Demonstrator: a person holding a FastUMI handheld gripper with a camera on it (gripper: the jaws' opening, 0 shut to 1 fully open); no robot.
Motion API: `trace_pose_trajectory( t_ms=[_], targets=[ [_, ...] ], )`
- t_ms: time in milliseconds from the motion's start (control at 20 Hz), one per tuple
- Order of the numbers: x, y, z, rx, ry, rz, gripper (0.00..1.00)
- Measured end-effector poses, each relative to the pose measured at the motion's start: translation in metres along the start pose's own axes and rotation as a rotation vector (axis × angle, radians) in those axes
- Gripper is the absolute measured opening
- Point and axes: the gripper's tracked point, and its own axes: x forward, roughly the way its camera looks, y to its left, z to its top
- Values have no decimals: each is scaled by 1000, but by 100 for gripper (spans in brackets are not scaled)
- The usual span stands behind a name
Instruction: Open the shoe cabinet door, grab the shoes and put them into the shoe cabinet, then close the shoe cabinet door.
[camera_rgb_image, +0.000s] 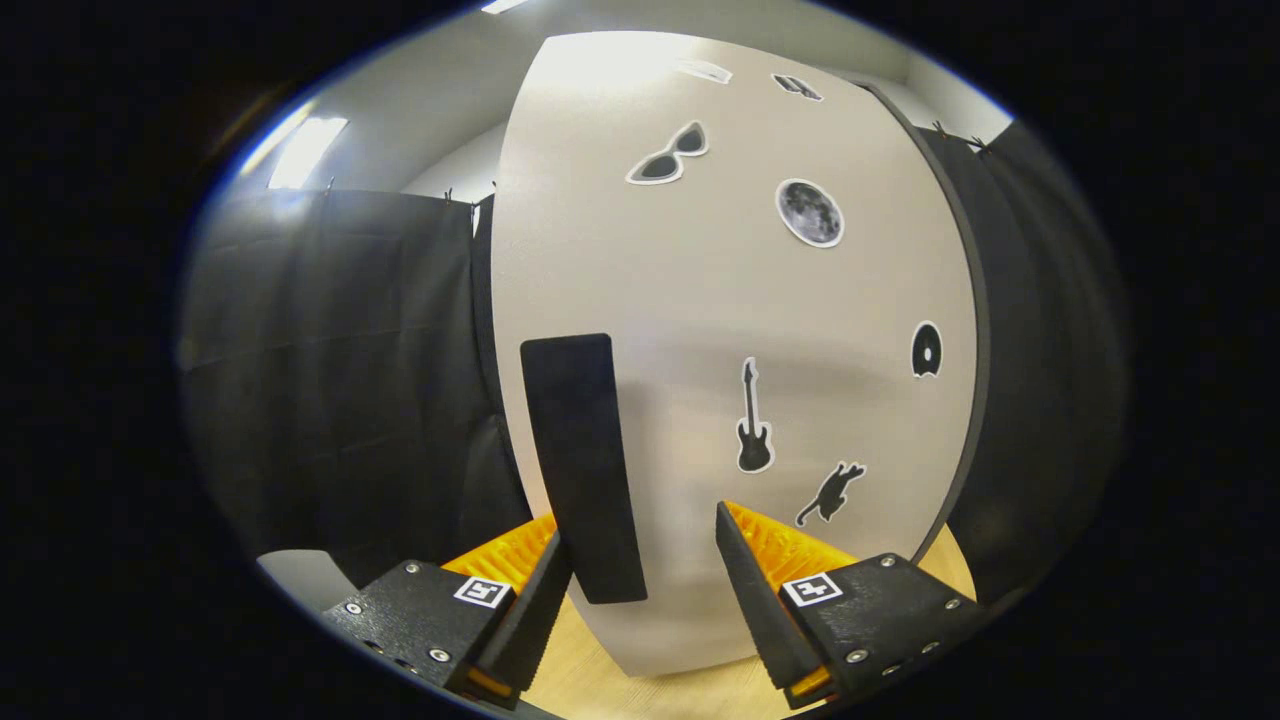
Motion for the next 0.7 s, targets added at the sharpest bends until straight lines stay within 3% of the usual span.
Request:
trace_pose_trajectory(
  t_ms=[700],
  targets=[
    [31, 2, 7, -57, -24, -110, 91]
  ],
)
